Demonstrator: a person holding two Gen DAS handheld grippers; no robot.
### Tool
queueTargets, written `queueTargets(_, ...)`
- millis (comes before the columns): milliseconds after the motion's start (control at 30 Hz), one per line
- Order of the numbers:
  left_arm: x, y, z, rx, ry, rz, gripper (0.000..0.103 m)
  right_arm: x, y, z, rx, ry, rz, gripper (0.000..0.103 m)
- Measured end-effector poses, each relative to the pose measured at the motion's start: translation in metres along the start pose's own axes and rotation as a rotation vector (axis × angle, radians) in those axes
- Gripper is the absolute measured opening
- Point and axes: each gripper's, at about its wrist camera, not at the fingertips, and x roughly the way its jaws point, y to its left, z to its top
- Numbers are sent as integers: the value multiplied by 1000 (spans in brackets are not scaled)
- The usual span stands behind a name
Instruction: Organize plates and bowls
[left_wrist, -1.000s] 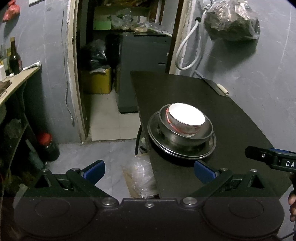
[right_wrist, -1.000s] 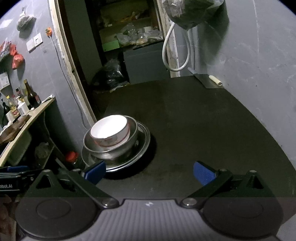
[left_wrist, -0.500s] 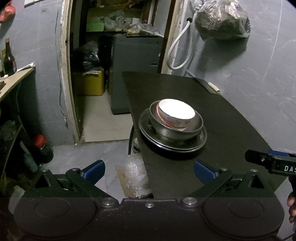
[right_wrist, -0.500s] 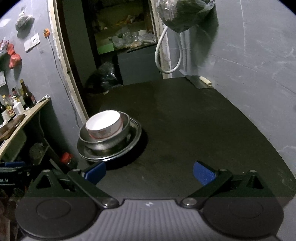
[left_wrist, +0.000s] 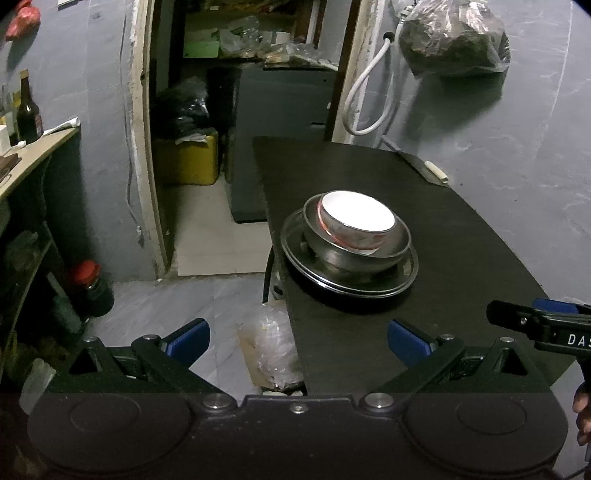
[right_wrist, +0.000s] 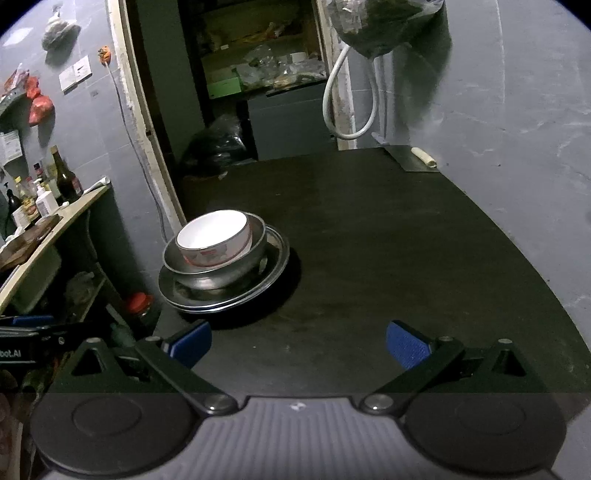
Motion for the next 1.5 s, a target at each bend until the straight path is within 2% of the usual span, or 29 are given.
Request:
queueTargets(733, 7, 0, -3, -8, 25, 5, 102, 6, -3, -2, -3, 33, 9, 103)
queueTargets(1500, 7, -1, -4, -6, 22, 3, 102, 2, -3, -5, 6, 27, 5, 103)
